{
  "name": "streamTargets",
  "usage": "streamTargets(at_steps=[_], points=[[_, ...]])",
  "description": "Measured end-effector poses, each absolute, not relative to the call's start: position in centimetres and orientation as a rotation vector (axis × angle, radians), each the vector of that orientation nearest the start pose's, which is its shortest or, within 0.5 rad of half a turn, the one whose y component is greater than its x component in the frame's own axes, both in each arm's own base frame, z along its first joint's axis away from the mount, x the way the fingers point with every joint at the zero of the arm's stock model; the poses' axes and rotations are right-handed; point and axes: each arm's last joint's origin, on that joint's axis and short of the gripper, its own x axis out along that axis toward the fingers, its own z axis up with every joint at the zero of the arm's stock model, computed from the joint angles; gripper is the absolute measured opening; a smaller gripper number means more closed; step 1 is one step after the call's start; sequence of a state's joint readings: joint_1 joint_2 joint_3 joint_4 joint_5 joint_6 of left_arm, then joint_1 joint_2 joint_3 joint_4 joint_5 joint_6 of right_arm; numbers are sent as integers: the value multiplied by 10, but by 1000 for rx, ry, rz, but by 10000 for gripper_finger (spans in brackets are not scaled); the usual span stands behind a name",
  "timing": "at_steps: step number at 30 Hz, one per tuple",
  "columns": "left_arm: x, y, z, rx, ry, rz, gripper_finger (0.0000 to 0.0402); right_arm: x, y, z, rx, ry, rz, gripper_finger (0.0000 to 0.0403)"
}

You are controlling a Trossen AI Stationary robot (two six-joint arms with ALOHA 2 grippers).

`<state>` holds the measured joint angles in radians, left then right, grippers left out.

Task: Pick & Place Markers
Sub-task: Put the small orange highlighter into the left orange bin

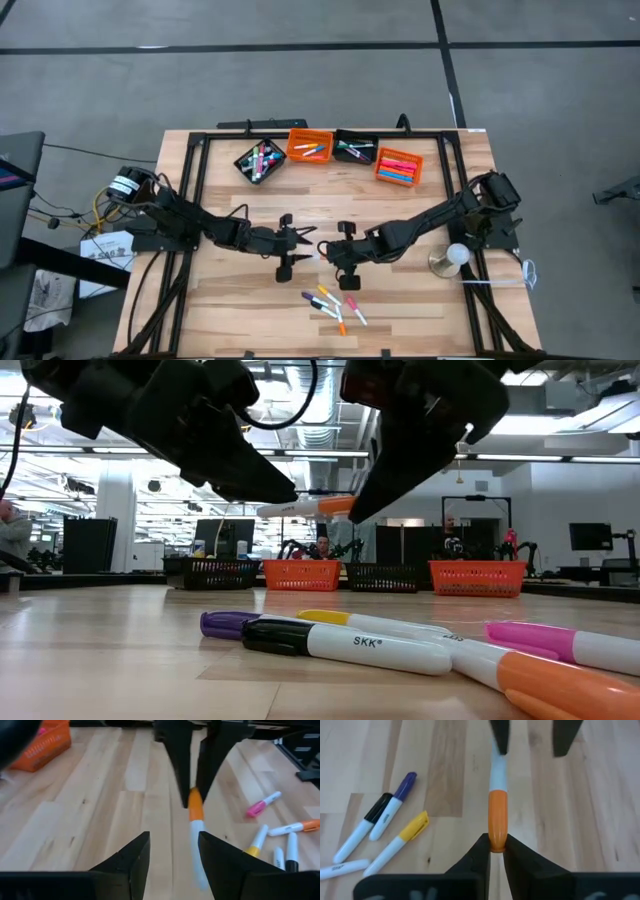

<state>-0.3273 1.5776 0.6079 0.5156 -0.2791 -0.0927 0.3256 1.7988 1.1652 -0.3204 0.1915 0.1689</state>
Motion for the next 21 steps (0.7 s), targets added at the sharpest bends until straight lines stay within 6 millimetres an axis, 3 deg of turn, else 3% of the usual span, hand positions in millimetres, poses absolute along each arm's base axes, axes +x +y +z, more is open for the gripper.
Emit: streamTargets(at_steps=[21], points=[[283, -88, 157, 41, 443, -67, 168, 359, 106, 191, -130, 842, 48, 25]])
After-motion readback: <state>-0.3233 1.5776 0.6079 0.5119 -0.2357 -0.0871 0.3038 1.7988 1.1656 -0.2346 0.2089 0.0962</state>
